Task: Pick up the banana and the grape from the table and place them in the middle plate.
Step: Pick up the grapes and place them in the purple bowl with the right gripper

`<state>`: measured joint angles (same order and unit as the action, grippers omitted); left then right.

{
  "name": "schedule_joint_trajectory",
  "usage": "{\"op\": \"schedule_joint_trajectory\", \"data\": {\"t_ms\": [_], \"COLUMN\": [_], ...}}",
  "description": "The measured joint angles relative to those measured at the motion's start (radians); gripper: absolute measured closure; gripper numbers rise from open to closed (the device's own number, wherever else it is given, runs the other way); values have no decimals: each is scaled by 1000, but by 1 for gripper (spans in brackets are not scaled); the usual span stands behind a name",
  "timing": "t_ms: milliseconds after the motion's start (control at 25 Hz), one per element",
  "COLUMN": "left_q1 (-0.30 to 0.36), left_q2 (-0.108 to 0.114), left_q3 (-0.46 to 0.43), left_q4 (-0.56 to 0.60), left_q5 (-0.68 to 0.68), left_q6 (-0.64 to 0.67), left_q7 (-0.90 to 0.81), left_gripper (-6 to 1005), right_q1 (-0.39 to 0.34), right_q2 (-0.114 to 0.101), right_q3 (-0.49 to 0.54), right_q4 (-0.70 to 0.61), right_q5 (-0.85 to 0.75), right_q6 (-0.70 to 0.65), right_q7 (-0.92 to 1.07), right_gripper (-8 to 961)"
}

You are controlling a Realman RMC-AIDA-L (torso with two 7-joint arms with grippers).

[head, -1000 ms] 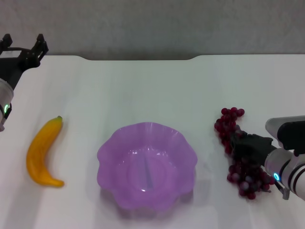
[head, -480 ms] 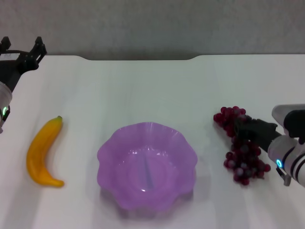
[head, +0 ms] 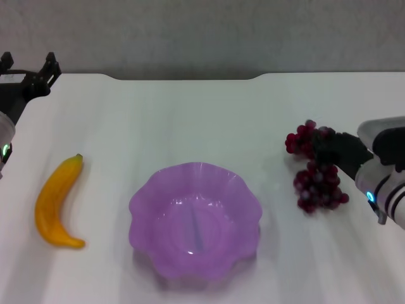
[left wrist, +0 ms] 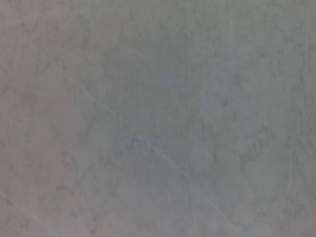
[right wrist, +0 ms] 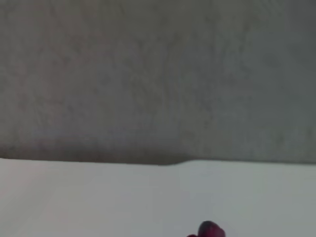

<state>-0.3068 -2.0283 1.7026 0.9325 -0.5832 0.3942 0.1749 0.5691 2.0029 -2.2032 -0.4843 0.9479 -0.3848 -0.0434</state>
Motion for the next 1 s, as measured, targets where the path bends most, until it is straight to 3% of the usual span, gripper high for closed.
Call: {"op": "schedule_joint_trajectory", "data": {"t_ms": [280,600,1000], "left_q1": [2,3,3], "left_q2": [0,0,0], "left_q3": [0,0,2], "left_q4": [-12,-13,-14], "left_q5": [0,0,0], "left_q6": [0,0,0], "left_q7": [3,4,3], "left_gripper": [169,169,169], "right_q1": [-3,-57,-94], "right_q2": [-1,-1,-1], "right_q3": [80,184,217], "right_q4": [-66,-231,-423], "right_q5": [0,0,0], "right_q6": [0,15,58], "right_q7": [-121,-308,-417], "right_gripper": [691,691,695]}}
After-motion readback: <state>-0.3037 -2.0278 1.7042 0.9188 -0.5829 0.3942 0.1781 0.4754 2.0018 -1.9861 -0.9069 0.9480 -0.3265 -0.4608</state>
